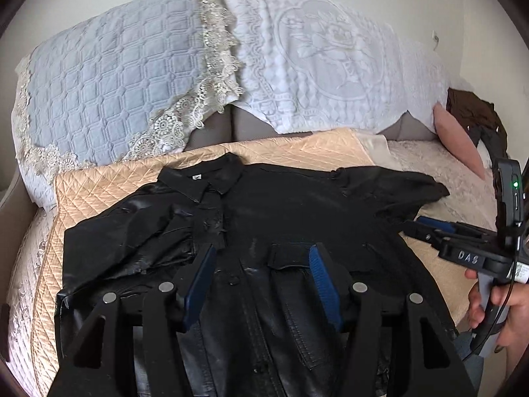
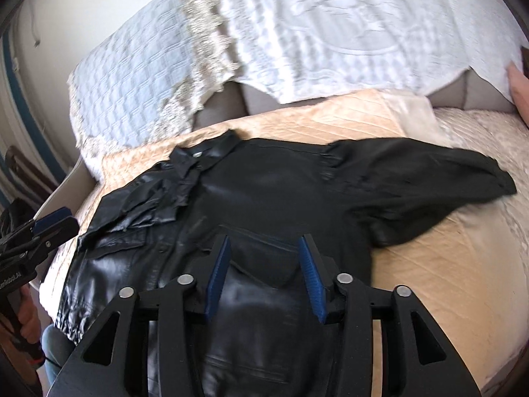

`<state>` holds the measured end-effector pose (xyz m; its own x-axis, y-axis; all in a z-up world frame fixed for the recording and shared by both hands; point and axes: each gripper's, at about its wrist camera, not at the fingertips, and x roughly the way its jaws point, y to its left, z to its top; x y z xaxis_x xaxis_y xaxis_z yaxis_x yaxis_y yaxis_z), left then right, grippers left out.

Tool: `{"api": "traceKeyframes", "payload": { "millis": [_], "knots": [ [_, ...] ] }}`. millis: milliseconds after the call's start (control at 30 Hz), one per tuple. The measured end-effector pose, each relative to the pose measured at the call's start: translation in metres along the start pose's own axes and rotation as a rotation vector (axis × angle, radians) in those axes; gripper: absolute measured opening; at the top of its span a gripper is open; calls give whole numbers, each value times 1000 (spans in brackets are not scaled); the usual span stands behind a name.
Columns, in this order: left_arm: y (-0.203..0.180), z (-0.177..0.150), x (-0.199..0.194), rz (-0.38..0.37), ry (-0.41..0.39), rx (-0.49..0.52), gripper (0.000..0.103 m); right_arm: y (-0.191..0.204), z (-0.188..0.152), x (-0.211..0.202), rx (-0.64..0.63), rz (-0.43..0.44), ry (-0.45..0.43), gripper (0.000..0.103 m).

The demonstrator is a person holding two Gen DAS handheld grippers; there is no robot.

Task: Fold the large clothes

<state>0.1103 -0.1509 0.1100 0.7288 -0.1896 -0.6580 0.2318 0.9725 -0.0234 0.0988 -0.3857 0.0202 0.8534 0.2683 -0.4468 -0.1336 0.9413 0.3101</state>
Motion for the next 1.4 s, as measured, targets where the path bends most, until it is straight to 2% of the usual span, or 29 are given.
{"api": "traceKeyframes", "payload": {
  "millis": [133,267,500,600,700,900,967,1000,1033,1067,1200,1267,1400],
  "knots": [
    [-7,-1,14,12,26,16,61,-38,0,4,64,-18,-4,56],
    [5,-6,37,34,48,12,64,-84,1,17,153,-56,7,59],
    [76,-16,88,149,115,-55,64,-196,5,38,422,-134,-9,59],
    [113,-20,102,197,126,-110,64,-234,9,40,539,-131,-52,60],
    [147,-22,119,248,139,-166,64,-266,16,45,640,-134,-94,60],
    [197,-37,149,278,191,-300,64,-314,27,56,810,-138,-180,60],
    [201,-43,156,268,208,-316,65,-320,33,59,810,-170,-194,58],
    [200,-46,157,270,206,-312,65,-322,38,62,805,-203,-177,50],
    [199,-45,158,273,205,-306,67,-322,42,64,801,-233,-151,20],
    [197,-45,158,275,204,-300,68,-322,47,66,792,-267,-118,8],
    [197,-44,152,250,204,-300,68,-294,70,36,699,-259,-181,4],
    [199,-41,145,216,192,-318,68,-266,86,19,626,-230,-217,4],
    [196,-36,127,177,154,-329,68,-185,120,-3,452,-109,-262,4]
  ]
}}
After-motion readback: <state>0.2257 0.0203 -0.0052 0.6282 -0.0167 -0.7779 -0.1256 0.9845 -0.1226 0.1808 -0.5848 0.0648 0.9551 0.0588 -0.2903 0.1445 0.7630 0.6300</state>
